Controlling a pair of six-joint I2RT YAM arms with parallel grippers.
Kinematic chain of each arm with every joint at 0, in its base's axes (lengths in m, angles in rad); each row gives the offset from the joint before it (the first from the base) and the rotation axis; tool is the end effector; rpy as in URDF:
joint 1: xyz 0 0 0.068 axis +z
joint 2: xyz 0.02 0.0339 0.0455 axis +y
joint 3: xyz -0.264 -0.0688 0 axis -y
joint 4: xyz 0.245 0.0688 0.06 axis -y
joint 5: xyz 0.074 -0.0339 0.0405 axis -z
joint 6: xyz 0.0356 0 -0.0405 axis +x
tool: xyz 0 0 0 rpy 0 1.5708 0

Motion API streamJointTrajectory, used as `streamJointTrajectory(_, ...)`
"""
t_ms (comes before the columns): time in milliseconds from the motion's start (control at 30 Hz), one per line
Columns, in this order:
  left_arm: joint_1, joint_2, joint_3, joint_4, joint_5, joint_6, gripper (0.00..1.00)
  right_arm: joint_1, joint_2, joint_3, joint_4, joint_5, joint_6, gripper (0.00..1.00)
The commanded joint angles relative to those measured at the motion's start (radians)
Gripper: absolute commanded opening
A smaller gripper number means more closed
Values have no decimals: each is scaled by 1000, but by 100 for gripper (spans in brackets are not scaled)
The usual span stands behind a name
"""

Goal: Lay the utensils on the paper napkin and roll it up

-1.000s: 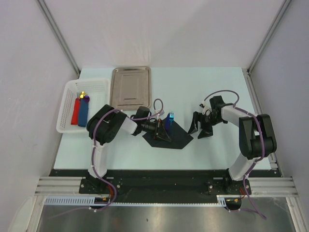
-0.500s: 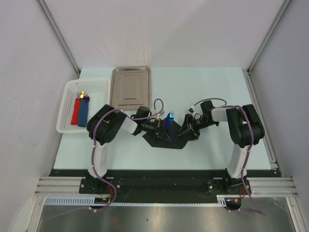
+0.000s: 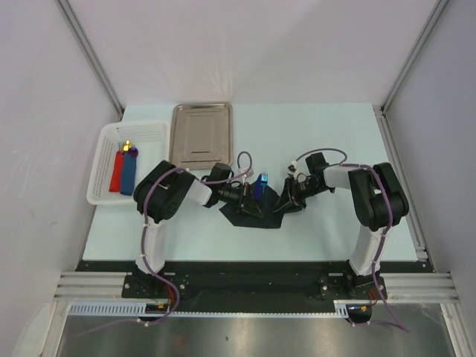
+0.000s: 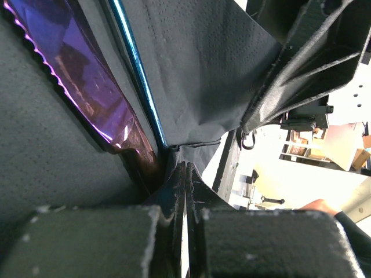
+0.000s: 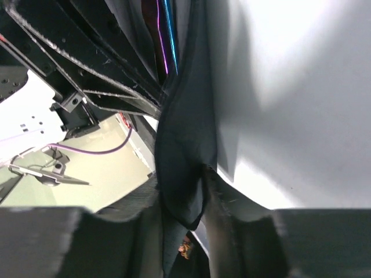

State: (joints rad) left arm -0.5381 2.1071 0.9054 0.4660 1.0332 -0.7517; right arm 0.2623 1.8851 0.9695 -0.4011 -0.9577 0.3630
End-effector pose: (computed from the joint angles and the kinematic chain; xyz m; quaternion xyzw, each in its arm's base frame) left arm 0.3000 -0.2147 0.0717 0.1144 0.8116 -0.5728 0.0104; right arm 0.3037 0.1117 0.1154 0.0140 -0.8822 -0.4695 0.0336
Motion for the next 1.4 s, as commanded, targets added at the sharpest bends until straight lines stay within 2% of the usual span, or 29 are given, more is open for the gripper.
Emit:
streamJointTrajectory(0,15,21,16,-10,-58,48,0,34,-20,61,-9,16,7,26)
streamJointTrajectory(200,15,10,24,-32,-55,66,0,81,37,103,22,8,45,18)
streamJointTrajectory(567,23,-61,18,-18,-45,46,1,123,95,144,28,42,63,19)
streamJointTrajectory(800,49,-163,6,-186,-32,159,28,123,109,152,31,54,59,19)
streamJointTrajectory(1000,78,-229,1,-401,-65,320,40,123,112,156,25,59,47,18)
streamJointTrajectory(1200,86,-243,7,-509,-125,422,47,124,112,164,24,60,44,19)
streamJointTrajectory(1367,82,-213,30,-526,-137,440,46,129,112,166,24,60,42,19)
